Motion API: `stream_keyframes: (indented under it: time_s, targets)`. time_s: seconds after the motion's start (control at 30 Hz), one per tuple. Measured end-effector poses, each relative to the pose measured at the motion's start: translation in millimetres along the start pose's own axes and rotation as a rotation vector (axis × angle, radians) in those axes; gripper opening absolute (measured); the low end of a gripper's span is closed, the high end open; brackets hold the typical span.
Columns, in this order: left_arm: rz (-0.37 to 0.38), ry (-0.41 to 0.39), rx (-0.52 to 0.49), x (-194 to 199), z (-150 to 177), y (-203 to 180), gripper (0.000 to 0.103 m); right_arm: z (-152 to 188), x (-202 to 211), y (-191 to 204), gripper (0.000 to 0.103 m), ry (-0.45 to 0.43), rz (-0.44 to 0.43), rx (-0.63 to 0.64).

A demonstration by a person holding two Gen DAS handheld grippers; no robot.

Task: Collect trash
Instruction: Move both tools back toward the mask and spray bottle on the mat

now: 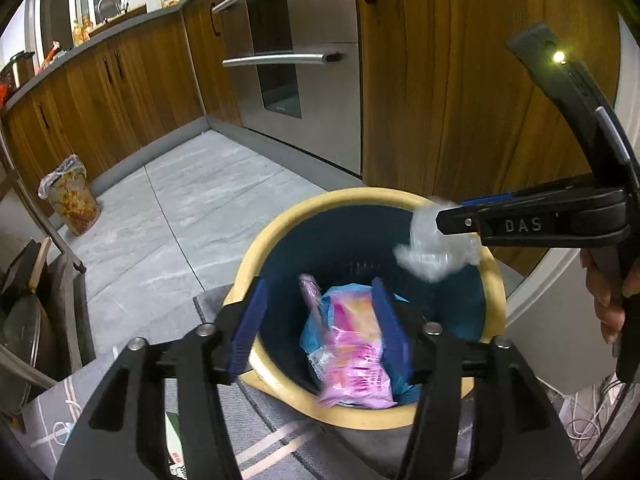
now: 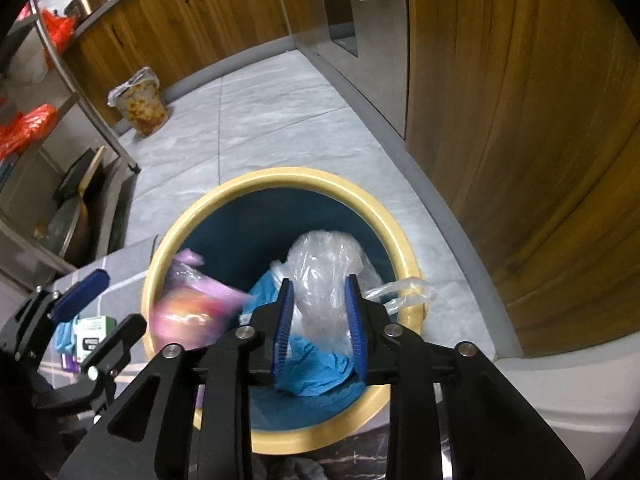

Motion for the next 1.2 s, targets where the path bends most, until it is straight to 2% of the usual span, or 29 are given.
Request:
stream_keyframes:
  time_s: [0.3, 0.33, 0.4, 0.5, 0.57, 0.77, 1.0, 1.2]
  targets:
    - [-0.038, -0.024, 0.035, 40, 4, 22, 0.062, -9, 17, 17, 0.046, -0.049, -0.025, 0.027]
    - [-0.047, -0.026, 0.047, 48, 6, 28, 0.066, -10, 19, 23, 0.049, -0.053, -0.035, 0.042]
    - [-0.060, -0.028, 0.075, 62, 11, 39, 0.073, -12, 26, 35, 0.063, -0.073, -0.049, 0.072]
    - [-0.076, -0.025, 0.120, 86, 20, 59, 0.081, -15, 35, 51, 0.074, -0.108, -0.068, 0.108]
    - [-0.116, -0.026, 0.126, 104, 26, 75, 0.085, -17, 42, 63, 0.077, -0.129, -0.087, 0.129]
    - [-0.231, -0.027, 0.145, 157, 46, 121, 0.088, -13, 64, 117, 0.082, -0.186, -0.169, 0.234]
    - [-0.354, -0.057, 0.241, 215, 78, 172, 0.092, 0, 76, 172, 0.086, -0.213, -0.249, 0.329]
    - [-0.397, -0.058, 0.287, 232, 104, 196, 0.092, 18, 78, 213, 0.091, -0.214, -0.292, 0.397]
Point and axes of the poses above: each gripper's, at about its wrist camera, not at the fingertips, and x roughly against the way its jaws point, y to its left, z to its underside, the point moved 4 cm from there along -x, roughly the way its jaws point
